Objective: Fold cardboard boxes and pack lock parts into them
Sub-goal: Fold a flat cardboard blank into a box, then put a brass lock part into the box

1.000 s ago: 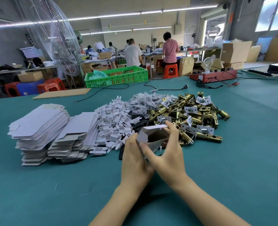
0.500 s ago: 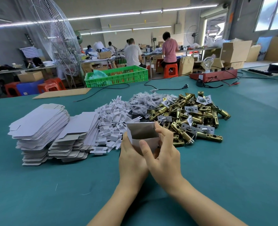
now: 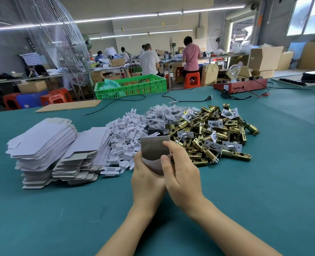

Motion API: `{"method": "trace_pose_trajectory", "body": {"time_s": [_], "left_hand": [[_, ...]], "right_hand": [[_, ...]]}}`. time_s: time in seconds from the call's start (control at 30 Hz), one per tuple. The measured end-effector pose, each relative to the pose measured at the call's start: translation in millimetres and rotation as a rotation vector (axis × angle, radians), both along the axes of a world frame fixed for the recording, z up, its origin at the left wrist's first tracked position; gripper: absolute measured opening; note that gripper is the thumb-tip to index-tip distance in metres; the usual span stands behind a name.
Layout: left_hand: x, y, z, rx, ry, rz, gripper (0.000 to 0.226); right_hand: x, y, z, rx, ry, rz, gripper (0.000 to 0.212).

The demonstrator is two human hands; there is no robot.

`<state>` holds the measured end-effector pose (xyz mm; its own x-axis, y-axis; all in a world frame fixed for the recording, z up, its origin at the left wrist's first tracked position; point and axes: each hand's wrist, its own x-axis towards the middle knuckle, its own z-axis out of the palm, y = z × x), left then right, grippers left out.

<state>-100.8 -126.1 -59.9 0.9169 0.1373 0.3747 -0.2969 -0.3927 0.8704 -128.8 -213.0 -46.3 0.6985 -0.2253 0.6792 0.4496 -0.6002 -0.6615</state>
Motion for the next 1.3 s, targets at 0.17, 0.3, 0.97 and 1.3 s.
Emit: {"method": "trace_pose_trajectory", "body": {"time_s": [0.17, 0.3, 0.97, 1.3], "left_hand": [[4, 0, -3, 0.031, 0.049, 0.012, 0.081], [11, 1, -9, 0.098, 0.042, 0.084, 0.08], [13, 2, -16, 0.095, 0.03, 0.056, 0.082], [13, 2, -16, 0.111, 0.013, 0.078, 0.077]], "right_hand": [[9, -14, -7, 0.086, 0.023, 0.07, 0.044], [23, -50, -3, 0.178, -0.005, -0.152, 0.016], [37, -123, -9, 0.196, 0.412, -0.342, 0.024], [30, -131, 11, 1.302, 0.354, 0.528, 0.036]]}}
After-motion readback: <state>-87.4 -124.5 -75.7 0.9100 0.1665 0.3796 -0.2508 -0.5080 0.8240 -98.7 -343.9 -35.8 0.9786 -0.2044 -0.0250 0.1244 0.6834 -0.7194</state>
